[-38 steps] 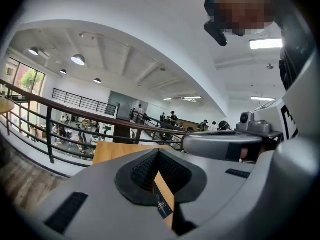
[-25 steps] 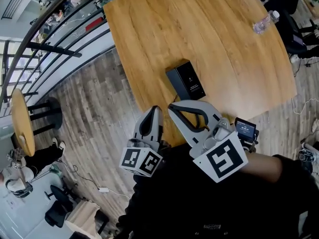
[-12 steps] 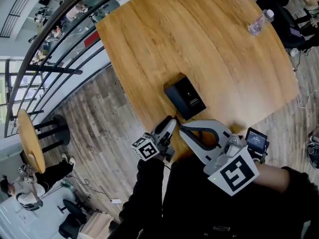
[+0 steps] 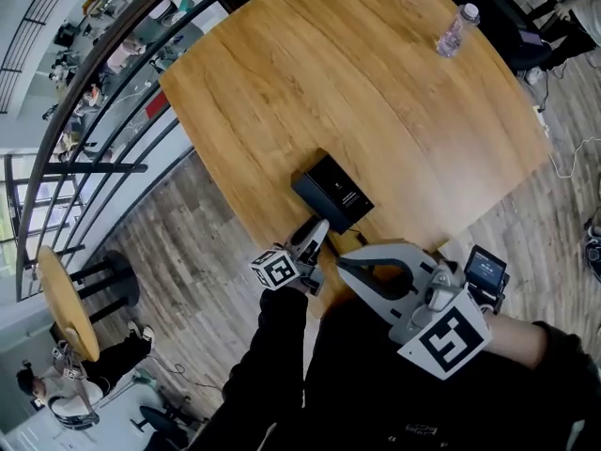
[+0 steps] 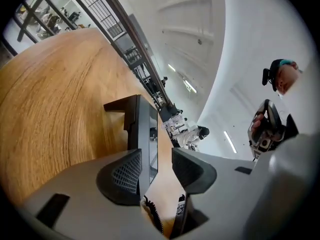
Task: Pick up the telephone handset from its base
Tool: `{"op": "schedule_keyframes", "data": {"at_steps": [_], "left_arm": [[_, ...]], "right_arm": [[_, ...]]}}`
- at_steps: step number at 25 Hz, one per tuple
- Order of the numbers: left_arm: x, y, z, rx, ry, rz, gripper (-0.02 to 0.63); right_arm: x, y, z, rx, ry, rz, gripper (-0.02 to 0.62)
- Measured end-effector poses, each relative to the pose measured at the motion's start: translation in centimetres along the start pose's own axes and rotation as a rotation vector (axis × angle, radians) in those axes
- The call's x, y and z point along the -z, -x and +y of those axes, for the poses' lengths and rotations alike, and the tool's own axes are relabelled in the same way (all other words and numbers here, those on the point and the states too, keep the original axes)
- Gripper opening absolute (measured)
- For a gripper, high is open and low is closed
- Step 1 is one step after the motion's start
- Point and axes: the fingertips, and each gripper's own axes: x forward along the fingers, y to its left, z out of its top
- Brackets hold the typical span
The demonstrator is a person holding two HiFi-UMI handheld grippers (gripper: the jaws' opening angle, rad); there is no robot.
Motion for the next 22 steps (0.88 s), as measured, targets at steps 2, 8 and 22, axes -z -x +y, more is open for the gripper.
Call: {"op": "schedule_keyframes", "data": {"at_steps": [2, 8, 22], "left_arm": [[0.2, -0.3, 0.5, -0.006, 0.004, 0.015, 0.189], [-0.2, 0.2, 1.1, -0.009, -0.006, 0.039, 0.189], [-1.1, -1.4, 4.1, -0.024, 0.038, 0.042, 0.189]], "right_arm": [[0.2, 0.4, 0.4, -0.002, -0.014, -0.006, 0.017], [0.6, 1.4, 0.8, 0.034, -0.041, -0.012, 0.017], [0.8, 1.9, 2.6, 0.048, -0.089, -0.063, 0.017]]}}
